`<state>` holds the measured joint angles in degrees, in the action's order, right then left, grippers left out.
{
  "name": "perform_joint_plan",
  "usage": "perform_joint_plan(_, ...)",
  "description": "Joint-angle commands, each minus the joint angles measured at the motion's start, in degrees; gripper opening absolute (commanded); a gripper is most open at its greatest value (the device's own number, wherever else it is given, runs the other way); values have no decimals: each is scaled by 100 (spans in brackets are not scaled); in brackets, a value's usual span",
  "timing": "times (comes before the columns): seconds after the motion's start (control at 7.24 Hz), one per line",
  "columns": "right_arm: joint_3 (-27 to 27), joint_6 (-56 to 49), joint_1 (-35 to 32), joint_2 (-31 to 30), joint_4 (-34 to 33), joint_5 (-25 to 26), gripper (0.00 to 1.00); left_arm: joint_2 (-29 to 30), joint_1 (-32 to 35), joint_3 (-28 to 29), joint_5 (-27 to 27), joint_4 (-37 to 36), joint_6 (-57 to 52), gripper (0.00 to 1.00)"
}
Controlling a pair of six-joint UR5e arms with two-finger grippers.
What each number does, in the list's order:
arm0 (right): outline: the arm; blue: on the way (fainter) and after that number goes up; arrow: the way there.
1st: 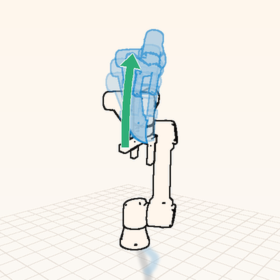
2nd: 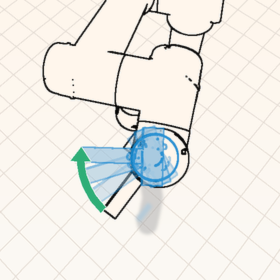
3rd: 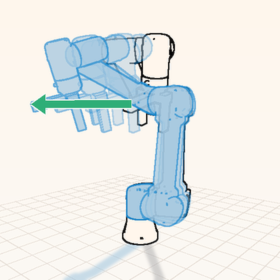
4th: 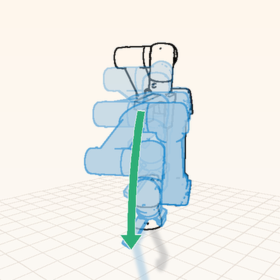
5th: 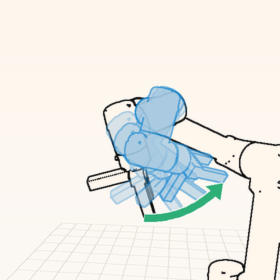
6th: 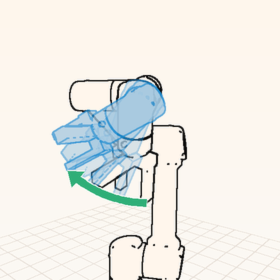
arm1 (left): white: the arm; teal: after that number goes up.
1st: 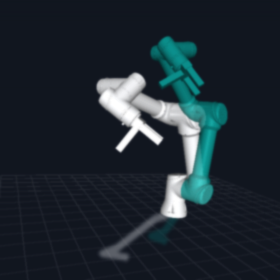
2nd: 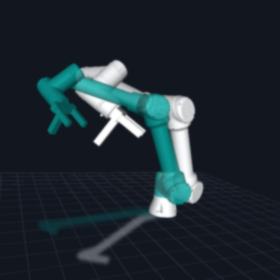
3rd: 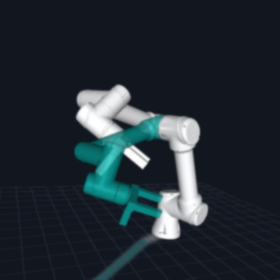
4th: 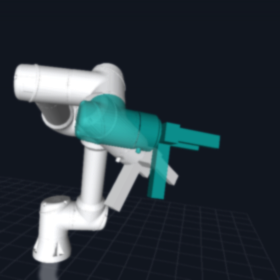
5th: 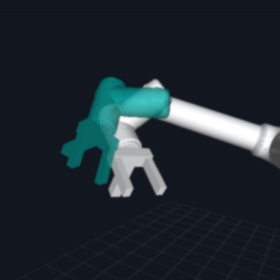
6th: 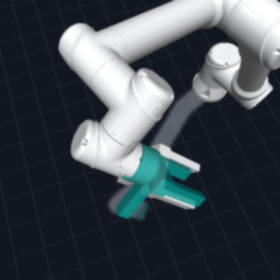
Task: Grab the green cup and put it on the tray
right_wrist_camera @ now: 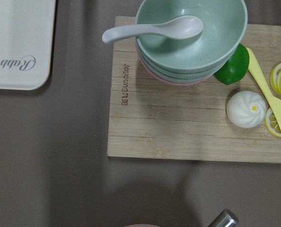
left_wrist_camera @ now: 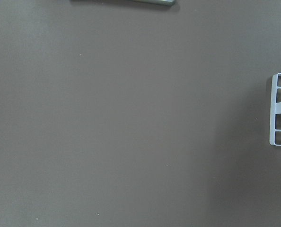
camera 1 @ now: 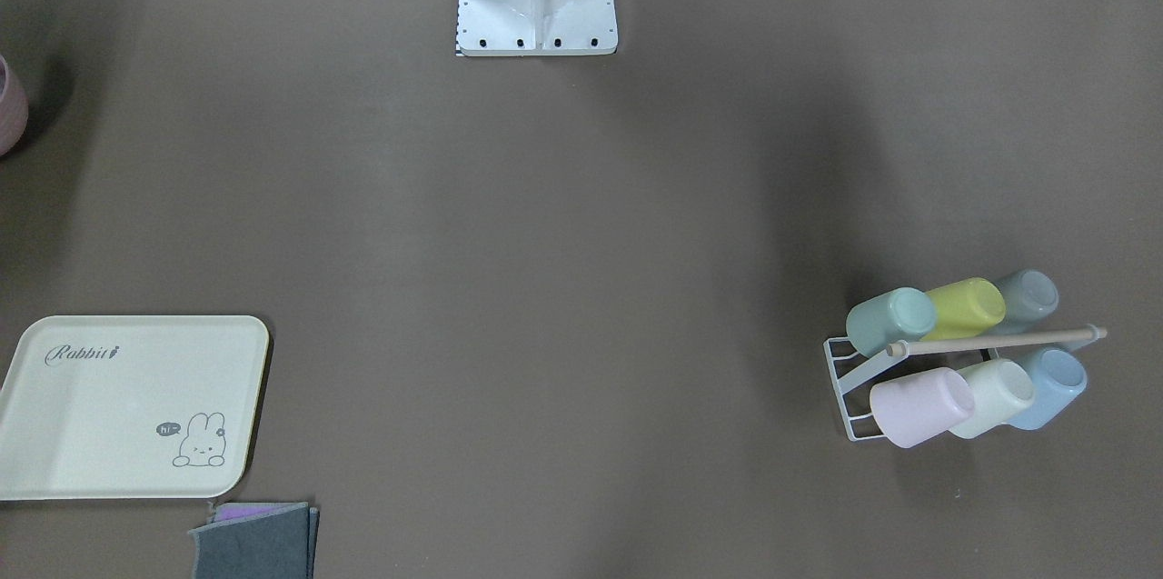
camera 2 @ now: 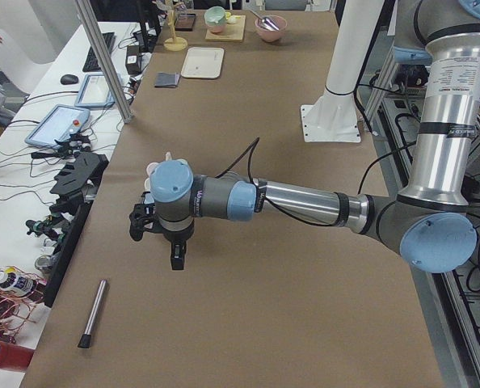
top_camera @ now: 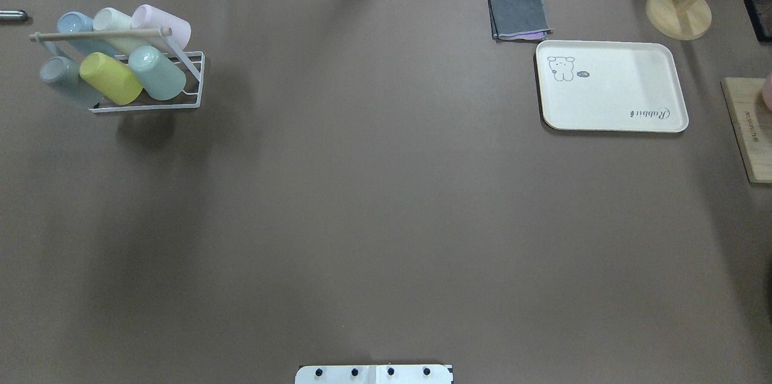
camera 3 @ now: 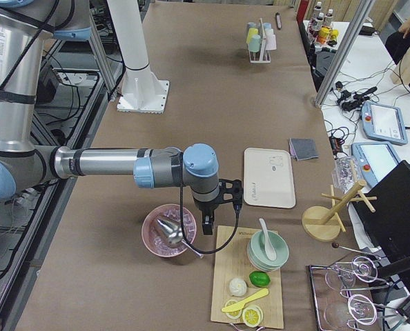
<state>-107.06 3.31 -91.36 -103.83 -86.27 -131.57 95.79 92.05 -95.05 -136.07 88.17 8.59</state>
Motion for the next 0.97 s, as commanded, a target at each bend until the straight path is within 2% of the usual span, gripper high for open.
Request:
perform_joint_plan(0.0,-7,3,-5,-23,5,-18,100,167,-440,-337,28,50,1005,98)
perform_joint_plan(0.28,0,108,30,73,-39,-36,100,220,-914,-435,72,480,1662,98)
perform_joint_plan(0.41,36,109,39,100,-48,-70,100,421,-1187,-487,116,499,2325,98)
perform_joint_plan(0.83,19,405,179,170,-13,-342,100,449,-1706,-1189,388,490,2910,98)
